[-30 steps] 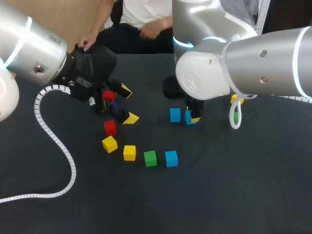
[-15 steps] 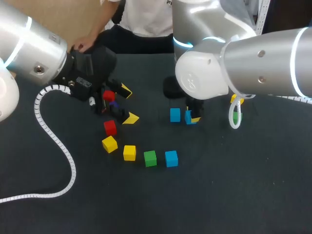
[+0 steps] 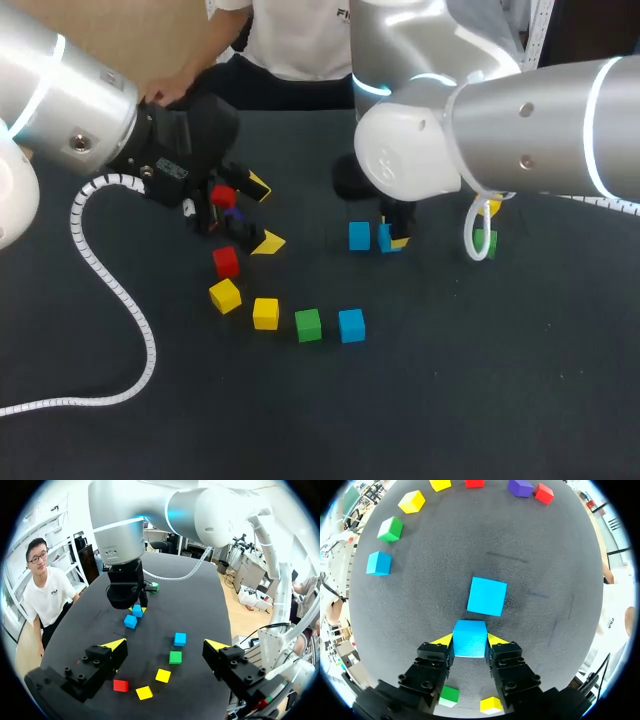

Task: Place the blue cubes, place green cubes on the blue cubes, place the yellow cubes on the green cubes, then place the red cubes on the yellow cubes, and place purple cube on the red cubes.

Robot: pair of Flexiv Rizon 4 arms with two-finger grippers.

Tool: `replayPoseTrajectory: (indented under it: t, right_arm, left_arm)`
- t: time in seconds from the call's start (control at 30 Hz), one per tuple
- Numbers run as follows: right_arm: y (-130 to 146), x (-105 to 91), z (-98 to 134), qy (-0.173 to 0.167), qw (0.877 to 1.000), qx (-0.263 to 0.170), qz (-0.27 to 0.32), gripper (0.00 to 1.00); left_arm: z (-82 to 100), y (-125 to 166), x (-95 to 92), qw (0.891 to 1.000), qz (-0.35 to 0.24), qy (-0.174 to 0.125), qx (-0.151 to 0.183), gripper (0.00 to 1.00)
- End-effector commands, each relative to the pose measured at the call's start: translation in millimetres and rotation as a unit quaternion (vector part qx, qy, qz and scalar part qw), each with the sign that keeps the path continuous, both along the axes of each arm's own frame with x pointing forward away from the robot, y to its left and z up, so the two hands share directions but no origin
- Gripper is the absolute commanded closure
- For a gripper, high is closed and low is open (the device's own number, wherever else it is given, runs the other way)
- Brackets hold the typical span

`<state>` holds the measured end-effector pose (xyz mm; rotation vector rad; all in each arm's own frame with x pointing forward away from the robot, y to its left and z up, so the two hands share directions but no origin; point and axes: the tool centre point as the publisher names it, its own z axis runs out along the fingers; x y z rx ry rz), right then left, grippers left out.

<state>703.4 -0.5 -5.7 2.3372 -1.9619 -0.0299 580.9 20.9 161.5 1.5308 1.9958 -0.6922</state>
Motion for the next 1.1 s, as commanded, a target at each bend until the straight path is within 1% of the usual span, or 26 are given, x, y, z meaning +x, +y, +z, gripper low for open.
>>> replayPoseTrajectory:
  t: [0.03,1.1]
  right_arm:
    - [2.1,3.9,-0.6,0.003,1.0,0.0,0.0,1.0]
    - [3.2,8.3,-6.6,0.01,1.0,-0.004,-0.004,1.0]
  left_arm:
    - [0.3,-0.7,1.6,1.0,-0.001,0.002,0.002,0.0]
    - [0.3,-0.7,1.6,1.0,-0.001,0.002,0.002,0.0]
